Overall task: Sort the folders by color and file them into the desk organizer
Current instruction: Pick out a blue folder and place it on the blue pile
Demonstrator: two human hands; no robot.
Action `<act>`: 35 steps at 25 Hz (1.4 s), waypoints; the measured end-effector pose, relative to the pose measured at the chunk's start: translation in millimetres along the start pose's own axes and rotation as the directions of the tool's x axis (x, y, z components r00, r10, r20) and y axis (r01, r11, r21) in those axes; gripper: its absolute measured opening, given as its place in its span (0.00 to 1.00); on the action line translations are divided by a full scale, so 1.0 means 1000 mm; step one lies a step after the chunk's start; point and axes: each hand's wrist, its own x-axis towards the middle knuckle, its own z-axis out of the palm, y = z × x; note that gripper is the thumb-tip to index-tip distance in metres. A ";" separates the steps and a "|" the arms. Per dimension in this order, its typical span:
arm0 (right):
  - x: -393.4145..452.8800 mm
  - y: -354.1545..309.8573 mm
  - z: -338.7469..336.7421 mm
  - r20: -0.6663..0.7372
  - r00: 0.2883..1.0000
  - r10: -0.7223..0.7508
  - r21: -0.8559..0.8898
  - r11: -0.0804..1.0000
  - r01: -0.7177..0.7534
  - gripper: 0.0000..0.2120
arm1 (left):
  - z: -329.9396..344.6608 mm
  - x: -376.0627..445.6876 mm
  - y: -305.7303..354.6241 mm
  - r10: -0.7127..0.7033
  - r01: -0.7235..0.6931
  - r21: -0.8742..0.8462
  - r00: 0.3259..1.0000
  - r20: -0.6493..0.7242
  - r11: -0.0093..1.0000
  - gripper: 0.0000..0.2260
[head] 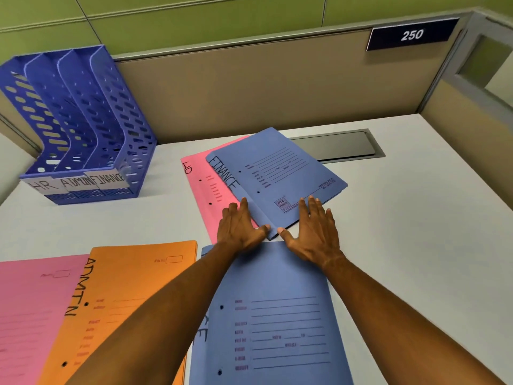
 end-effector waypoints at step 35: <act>-0.008 0.008 -0.040 -0.219 0.970 0.103 0.347 0.938 -0.021 0.32 | -0.111 0.010 0.028 -0.237 0.050 -0.814 0.965 -0.110 0.579 0.07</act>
